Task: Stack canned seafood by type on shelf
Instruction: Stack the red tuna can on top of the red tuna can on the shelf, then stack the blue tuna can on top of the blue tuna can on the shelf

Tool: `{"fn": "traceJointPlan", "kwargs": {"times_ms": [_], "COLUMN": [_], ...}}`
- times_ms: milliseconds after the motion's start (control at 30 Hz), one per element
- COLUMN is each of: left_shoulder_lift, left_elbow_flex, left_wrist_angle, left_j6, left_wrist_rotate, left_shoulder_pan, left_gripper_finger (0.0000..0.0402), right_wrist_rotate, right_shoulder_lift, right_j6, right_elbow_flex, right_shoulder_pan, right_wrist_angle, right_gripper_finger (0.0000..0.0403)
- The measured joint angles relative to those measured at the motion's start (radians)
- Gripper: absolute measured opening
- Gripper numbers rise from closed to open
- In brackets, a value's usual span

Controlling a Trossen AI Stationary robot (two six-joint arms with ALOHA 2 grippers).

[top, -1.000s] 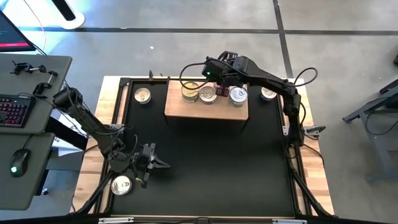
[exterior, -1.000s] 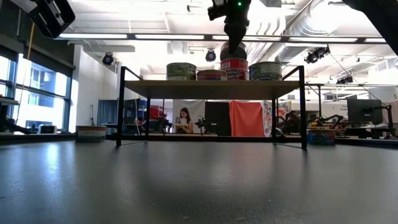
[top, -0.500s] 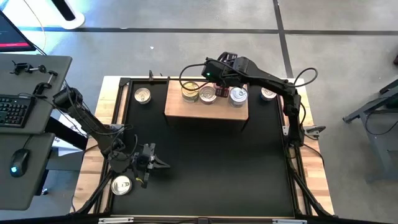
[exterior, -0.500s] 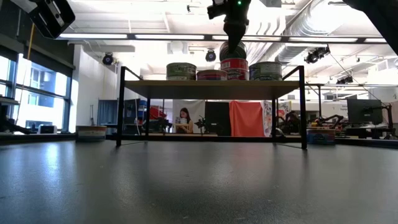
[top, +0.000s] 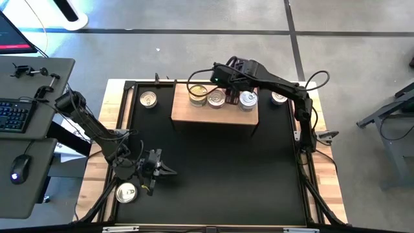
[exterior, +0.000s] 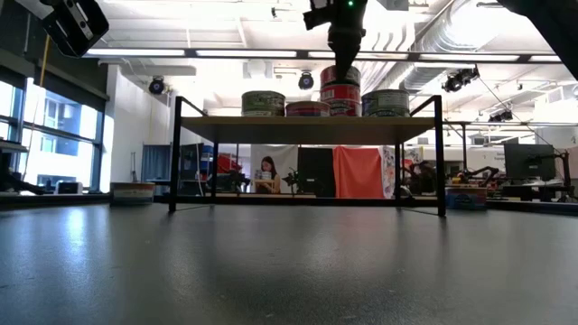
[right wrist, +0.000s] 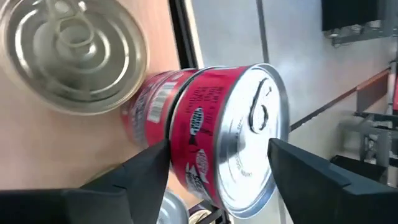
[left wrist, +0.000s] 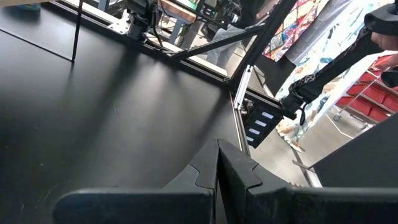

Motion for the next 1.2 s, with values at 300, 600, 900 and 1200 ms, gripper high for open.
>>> {"fn": "traceJointPlan", "kwargs": {"times_ms": [300, 600, 900, 1200], "left_shoulder_lift": [0.0, 0.0, -0.004, -0.046], "left_elbow_flex": [0.0, 0.0, -0.001, 0.168], "left_wrist_angle": [-0.007, -0.004, 0.354, 0.032], "left_j6": [0.0, 0.0, 0.305, 0.245], "left_wrist_rotate": [0.0, 0.0, 0.025, 0.505], "left_shoulder_pan": [0.0, 0.0, 0.021, 0.277], "left_gripper_finger": [0.0, 0.0, 0.0, 0.0], "right_wrist_rotate": [-0.002, 0.043, -0.336, -0.591], "right_shoulder_lift": [0.0, 0.0, -0.062, -0.067], "right_j6": [-0.012, 0.015, 0.183, 0.172], "right_elbow_flex": [0.0, 0.027, 0.036, 0.035], "right_shoulder_pan": [0.014, 0.024, 0.069, 0.225], "right_wrist_angle": [-0.014, -0.013, 0.085, 0.128], "right_gripper_finger": [0.0264, 0.0264, 0.0264, 0.0264]}}
